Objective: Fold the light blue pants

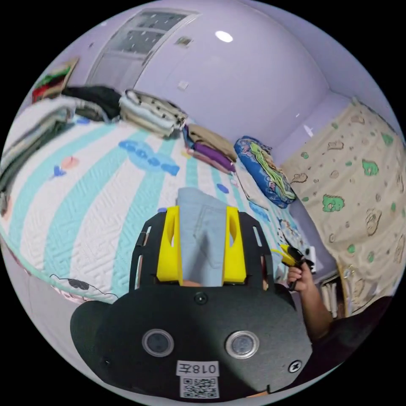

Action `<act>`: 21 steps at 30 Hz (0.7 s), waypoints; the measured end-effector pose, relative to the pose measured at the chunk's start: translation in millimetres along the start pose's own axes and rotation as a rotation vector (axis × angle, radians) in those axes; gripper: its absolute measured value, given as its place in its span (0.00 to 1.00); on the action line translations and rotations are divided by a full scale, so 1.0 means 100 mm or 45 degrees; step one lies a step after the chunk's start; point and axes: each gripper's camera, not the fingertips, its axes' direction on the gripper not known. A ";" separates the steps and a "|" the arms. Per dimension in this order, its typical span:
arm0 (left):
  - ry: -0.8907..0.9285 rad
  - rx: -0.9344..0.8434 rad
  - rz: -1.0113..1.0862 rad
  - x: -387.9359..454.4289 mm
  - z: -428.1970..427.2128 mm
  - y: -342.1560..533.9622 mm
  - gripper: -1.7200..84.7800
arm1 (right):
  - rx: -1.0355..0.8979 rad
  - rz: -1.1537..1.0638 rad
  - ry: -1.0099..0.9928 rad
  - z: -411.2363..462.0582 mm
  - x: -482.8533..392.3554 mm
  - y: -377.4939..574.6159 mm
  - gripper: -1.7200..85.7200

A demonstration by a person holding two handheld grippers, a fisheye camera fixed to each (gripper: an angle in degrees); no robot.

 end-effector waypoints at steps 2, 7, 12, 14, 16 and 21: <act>0.129 -0.180 -0.150 -0.51 0.31 -0.15 0.21 | -0.041 0.107 -0.057 -0.04 0.13 -0.02 0.17; 0.316 -0.336 -0.269 -1.01 0.87 -0.30 0.21 | -0.056 0.227 -0.279 -0.28 0.14 0.23 0.17; 0.576 -0.369 -0.291 -1.22 1.19 -0.60 0.21 | -0.015 0.216 -0.269 -0.68 -0.19 0.46 0.20; 0.593 -0.412 -0.279 -1.26 1.36 -0.76 0.21 | -0.034 0.190 -0.192 -0.74 -0.34 0.47 0.21; 0.628 -0.442 -0.263 -1.26 1.49 -0.88 0.21 | -0.052 0.164 -0.146 -0.77 -0.48 0.49 0.22; 0.613 -0.510 -0.269 -1.25 1.71 -1.05 0.17 | -0.093 0.108 -0.202 -0.87 -0.80 0.70 0.26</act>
